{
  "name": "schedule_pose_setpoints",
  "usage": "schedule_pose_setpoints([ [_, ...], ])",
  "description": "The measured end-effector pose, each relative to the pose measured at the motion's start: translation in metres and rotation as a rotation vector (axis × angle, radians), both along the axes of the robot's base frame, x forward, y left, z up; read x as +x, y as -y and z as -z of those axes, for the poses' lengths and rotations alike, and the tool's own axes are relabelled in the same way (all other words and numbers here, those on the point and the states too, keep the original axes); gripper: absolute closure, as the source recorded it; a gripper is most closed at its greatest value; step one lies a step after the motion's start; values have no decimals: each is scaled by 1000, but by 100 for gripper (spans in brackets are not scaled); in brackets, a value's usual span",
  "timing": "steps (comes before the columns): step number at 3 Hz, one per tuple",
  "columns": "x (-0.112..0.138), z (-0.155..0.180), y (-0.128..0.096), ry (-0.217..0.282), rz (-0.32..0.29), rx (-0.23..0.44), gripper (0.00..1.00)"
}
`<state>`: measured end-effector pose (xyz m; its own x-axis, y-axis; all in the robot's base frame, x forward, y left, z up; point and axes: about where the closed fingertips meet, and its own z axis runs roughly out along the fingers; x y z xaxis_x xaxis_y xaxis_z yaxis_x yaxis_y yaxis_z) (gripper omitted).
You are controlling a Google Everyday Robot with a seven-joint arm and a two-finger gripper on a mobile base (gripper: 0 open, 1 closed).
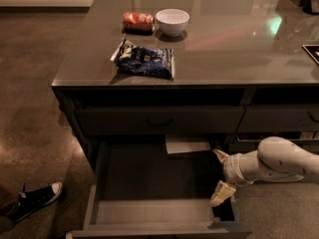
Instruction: Open middle drawer
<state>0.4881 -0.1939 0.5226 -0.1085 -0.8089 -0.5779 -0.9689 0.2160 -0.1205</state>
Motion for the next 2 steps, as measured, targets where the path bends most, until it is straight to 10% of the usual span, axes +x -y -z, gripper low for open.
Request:
schedule_pose_setpoints([
  [2, -31, -66, 19, 83, 60, -40, 0],
])
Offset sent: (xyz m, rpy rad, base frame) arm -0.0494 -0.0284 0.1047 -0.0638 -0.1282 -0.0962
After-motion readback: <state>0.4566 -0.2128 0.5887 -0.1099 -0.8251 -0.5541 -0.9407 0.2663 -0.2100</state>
